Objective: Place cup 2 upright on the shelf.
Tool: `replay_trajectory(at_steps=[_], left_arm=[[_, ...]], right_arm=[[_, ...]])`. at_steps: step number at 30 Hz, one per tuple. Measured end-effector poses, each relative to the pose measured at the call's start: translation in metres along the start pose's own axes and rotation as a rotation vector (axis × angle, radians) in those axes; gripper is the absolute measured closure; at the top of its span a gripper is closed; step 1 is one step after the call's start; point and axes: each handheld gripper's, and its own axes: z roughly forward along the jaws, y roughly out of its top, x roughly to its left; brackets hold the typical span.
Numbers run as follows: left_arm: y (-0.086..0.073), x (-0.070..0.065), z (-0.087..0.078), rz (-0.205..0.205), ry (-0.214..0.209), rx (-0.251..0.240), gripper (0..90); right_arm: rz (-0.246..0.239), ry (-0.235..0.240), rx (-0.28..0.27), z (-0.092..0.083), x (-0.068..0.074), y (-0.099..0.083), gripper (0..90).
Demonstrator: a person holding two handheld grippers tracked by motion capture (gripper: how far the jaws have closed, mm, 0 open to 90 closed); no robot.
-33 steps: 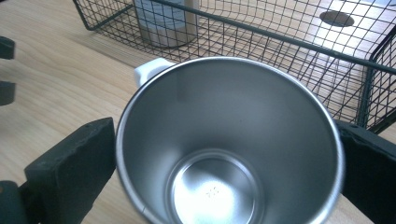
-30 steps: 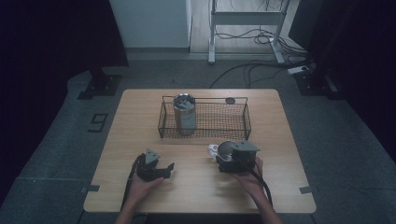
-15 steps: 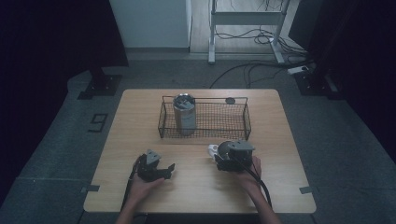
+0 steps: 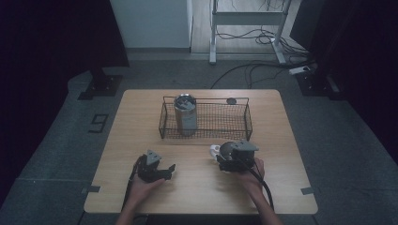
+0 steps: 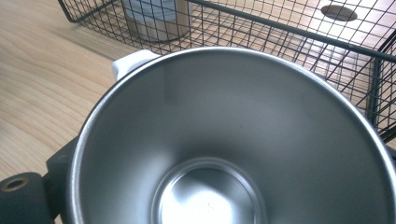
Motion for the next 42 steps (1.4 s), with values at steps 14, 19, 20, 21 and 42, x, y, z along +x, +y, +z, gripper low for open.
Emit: replay_trajectory(at_steps=[14, 19, 20, 21, 42], left_arm=[[0.0, 0.003, -0.002, -0.01, 0.002, -0.005, 14.7], [0.0, 0.003, -0.003, -0.022, -0.002, -0.01, 14.8], [0.0, 0.003, -0.003, -0.021, -0.004, -0.007, 14.8], [0.0, 0.002, -0.002, -0.019, -0.005, -0.007, 14.8], [0.0, -0.007, -0.002, -0.005, -0.041, -0.006, 14.8]], right_arm=[[0.012, 0.01, -0.05, -0.017, -0.007, 0.007, 6.4], [0.007, 0.022, -0.057, -0.023, -0.007, 0.011, 6.4], [0.007, 0.022, -0.057, -0.023, -0.007, 0.011, 6.4], [0.005, 0.022, -0.058, -0.023, -0.007, 0.012, 6.4], [0.028, 0.029, -0.078, -0.039, -0.014, 0.042, 6.4]])
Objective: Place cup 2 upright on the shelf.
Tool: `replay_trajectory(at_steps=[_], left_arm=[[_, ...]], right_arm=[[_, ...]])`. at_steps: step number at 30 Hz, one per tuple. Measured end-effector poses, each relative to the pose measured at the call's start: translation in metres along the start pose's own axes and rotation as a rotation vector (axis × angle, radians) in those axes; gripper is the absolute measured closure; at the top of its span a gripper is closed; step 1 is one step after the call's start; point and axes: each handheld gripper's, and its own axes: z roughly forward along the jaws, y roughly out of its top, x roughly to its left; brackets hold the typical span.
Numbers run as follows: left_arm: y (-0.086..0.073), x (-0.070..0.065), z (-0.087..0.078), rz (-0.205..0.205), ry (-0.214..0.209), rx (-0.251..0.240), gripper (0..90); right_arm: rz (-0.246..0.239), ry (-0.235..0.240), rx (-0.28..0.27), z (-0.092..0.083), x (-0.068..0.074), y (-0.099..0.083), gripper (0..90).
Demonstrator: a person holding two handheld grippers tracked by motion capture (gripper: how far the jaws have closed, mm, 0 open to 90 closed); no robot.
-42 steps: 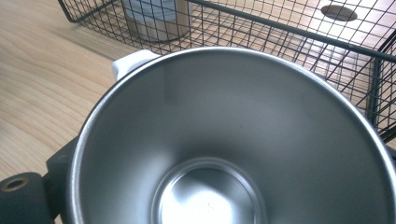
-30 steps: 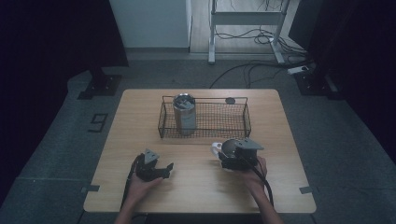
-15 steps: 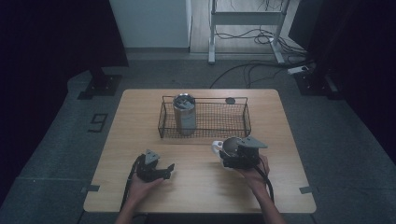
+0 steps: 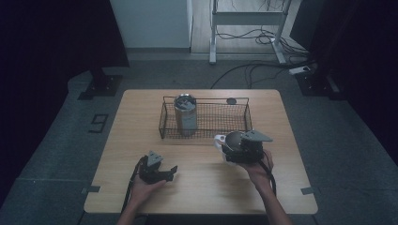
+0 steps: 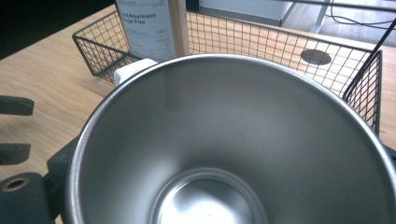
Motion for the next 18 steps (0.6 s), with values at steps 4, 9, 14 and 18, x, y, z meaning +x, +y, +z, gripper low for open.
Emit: replay_trajectory(at_steps=[4, 9, 14, 18], left_arm=[[0.0, 0.0, 0.0, 0.0, 0.0, 0.002, 14.8], [0.0, -0.001, 0.0, -0.001, 0.002, 0.003, 14.8], [-0.001, 0.0, 0.001, -0.003, 0.001, 0.004, 14.9], [-0.001, 0.0, 0.001, -0.007, -0.001, 0.004, 14.9]], right_arm=[[0.002, 0.0, -0.011, -0.005, -0.001, 0.006, 6.4], [0.006, -0.008, -0.023, -0.012, -0.006, 0.013, 6.4], [0.016, -0.007, -0.03, -0.014, -0.009, 0.019, 6.5], [0.012, -0.01, -0.033, -0.015, -0.01, 0.025, 6.4]])
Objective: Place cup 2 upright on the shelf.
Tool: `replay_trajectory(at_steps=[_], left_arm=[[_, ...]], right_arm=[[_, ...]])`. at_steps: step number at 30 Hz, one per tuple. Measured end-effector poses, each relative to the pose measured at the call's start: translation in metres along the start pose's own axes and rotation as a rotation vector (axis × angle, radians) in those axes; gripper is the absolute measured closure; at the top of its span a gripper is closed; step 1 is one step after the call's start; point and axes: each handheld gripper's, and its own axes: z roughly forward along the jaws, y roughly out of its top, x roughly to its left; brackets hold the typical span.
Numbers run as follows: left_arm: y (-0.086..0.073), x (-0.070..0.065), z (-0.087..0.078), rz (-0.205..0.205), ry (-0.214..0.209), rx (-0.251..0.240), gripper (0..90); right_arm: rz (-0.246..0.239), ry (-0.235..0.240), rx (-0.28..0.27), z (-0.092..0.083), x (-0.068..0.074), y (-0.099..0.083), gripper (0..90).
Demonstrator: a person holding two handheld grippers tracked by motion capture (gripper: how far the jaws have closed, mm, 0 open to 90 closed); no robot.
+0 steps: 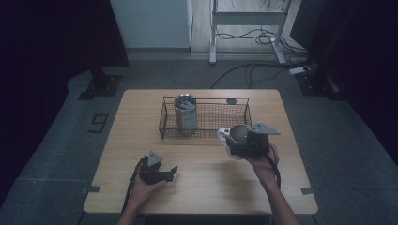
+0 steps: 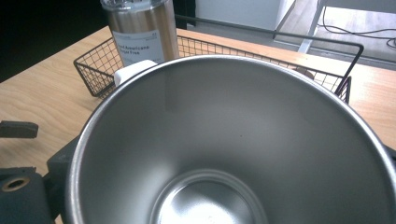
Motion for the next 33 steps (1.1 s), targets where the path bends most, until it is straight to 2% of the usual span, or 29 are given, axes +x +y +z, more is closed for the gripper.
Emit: replay_trajectory(at_steps=[9, 17, 27, 33], left_arm=[[0.0, 0.0, -0.001, -0.002, 0.0, -0.002, 15.0], [0.0, -0.001, -0.001, -0.007, -0.007, -0.004, 15.0], [0.0, 0.001, -0.003, -0.015, -0.013, -0.015, 15.3], [0.0, 0.002, -0.001, -0.011, -0.007, -0.006, 15.3]], right_arm=[[-0.007, 0.0, -0.009, 0.001, -0.001, 0.017, 6.4], [0.009, -0.005, -0.011, 0.005, -0.006, 0.03, 6.4], [0.022, -0.014, 0.007, 0.016, -0.011, 0.038, 6.5], [0.017, -0.024, 0.011, 0.021, -0.016, 0.043, 6.5]])
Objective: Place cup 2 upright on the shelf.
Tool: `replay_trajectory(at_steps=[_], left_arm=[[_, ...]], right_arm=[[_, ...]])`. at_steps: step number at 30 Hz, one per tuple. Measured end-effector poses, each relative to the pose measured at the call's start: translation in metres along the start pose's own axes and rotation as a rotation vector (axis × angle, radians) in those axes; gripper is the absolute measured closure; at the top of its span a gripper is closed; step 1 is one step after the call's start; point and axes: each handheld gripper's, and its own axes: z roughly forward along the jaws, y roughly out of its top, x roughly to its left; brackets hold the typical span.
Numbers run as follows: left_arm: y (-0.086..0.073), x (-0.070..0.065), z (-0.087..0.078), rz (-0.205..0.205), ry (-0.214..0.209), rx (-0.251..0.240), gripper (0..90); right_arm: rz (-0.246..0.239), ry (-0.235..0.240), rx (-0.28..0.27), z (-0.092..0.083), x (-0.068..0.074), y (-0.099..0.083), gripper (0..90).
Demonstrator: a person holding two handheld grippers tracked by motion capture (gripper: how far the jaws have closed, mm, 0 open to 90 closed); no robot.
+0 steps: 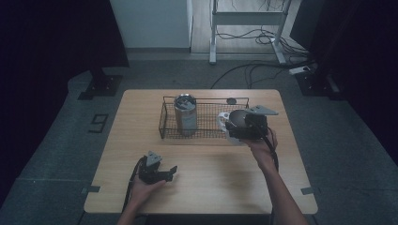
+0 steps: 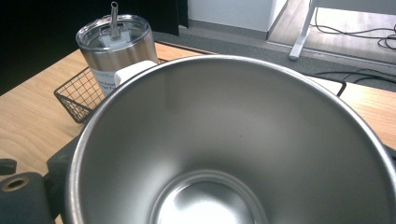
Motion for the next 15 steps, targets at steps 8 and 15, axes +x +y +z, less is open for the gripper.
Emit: replay_trajectory(at_steps=[8, 15], left_arm=[[-0.0011, -0.0002, 0.0009, 0.002, 0.002, 0.006, 15.4], [-0.0019, -0.0005, 0.0024, 0.005, 0.005, 0.011, 15.4]], right_arm=[[0.011, -0.006, -0.01, 0.0015, -0.006, 0.0035, 6.4], [0.008, -0.012, -0.014, 0.0032, -0.0087, 0.01, 6.4]])
